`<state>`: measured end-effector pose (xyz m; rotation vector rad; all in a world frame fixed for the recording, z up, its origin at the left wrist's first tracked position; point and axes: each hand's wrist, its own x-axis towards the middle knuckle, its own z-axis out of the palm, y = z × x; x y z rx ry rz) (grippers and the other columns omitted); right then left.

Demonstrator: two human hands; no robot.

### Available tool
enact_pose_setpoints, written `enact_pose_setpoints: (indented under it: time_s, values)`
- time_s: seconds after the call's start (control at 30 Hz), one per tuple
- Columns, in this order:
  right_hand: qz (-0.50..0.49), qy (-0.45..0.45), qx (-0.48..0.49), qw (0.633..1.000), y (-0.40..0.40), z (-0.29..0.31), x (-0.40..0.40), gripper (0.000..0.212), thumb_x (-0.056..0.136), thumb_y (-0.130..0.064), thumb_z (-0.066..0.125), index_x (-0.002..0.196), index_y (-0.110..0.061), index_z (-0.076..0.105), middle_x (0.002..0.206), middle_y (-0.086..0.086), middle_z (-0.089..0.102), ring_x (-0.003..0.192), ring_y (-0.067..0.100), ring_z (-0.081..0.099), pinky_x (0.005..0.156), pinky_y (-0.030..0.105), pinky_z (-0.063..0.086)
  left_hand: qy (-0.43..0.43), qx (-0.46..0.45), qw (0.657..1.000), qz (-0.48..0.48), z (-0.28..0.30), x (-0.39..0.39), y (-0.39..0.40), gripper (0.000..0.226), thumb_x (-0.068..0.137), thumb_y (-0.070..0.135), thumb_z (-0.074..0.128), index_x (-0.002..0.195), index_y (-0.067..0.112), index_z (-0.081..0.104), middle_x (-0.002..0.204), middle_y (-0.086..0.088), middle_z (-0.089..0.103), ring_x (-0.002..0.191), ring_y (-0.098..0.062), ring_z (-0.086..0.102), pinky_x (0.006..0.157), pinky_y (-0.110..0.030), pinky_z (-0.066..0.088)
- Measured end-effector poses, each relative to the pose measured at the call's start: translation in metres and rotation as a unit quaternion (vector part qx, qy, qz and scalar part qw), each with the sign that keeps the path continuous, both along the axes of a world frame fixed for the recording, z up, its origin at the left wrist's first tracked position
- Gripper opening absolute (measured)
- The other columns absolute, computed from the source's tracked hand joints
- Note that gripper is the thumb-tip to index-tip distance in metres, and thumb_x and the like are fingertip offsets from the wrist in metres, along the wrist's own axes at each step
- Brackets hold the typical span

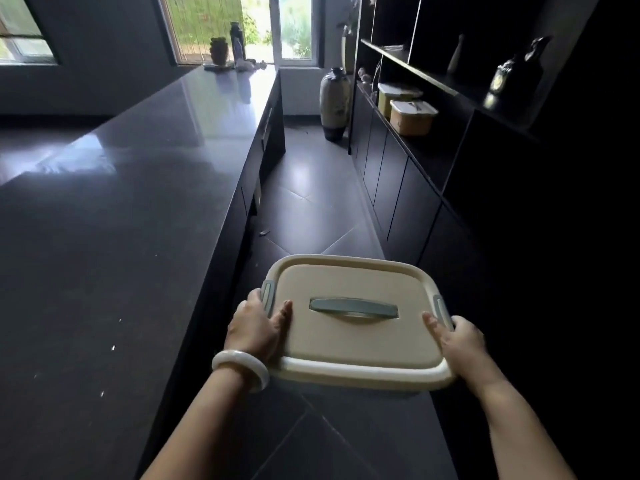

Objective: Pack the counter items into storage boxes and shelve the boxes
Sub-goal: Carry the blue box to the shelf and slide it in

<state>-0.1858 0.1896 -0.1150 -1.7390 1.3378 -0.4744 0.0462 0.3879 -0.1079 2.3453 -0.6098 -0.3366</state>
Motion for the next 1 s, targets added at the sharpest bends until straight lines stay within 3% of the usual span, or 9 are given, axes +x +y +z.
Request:
enact_pose_setpoints:
  time_s: [0.3,0.47,0.63,0.87,1.0]
  values:
    - [-0.040,0.027,-0.008,0.999,-0.142,-0.015,0.125,0.052,0.085,-0.038,0.068,0.083,0.012,0.057,0.085,0.027,0.064,0.082,0.038,0.062,0.068,0.040,0.047,0.017,0.024,0.999,-0.028,-0.013,0.132,-0.147,0.046,0.089,0.053,0.056,0.110,0.012,0.051,0.107,-0.013,0.062,0.100,-0.034,0.059,0.082,-0.038,0.046]
    - [-0.008,0.020,-0.018,1.000,-0.255,-0.018,0.204,0.047,0.085,-0.040,0.067,0.075,0.004,0.054,0.077,0.017,0.059,0.069,0.027,0.053,0.054,0.032,0.038,0.008,0.000,1.000,-0.004,-0.012,0.201,-0.247,0.047,0.088,0.052,0.058,0.114,0.013,0.052,0.108,-0.013,0.063,0.101,-0.034,0.059,0.084,-0.039,0.047]
    - [0.025,0.000,-0.026,0.999,-0.367,-0.011,0.287,0.047,0.083,-0.046,0.068,0.074,-0.002,0.055,0.072,0.008,0.059,0.060,0.016,0.054,0.043,0.022,0.039,0.005,-0.020,0.999,0.035,0.001,0.268,-0.340,0.052,0.088,0.053,0.058,0.120,0.013,0.053,0.110,-0.012,0.063,0.102,-0.033,0.059,0.086,-0.038,0.047]
    - [0.032,0.021,-0.033,0.999,-0.478,-0.015,0.378,0.047,0.082,-0.051,0.067,0.072,-0.007,0.054,0.071,0.005,0.060,0.063,0.017,0.057,0.048,0.027,0.041,0.003,-0.020,0.998,0.051,0.000,0.360,-0.448,0.055,0.088,0.052,0.059,0.126,0.013,0.052,0.112,-0.015,0.064,0.104,-0.035,0.059,0.088,-0.041,0.048]
    - [0.001,0.025,-0.035,0.999,-0.540,-0.023,0.433,0.050,0.082,-0.047,0.069,0.074,0.000,0.055,0.073,0.010,0.060,0.067,0.026,0.058,0.059,0.034,0.047,0.010,-0.007,1.000,0.016,-0.010,0.426,-0.519,0.052,0.089,0.050,0.059,0.122,0.012,0.053,0.111,-0.015,0.064,0.105,-0.035,0.058,0.089,-0.041,0.047]
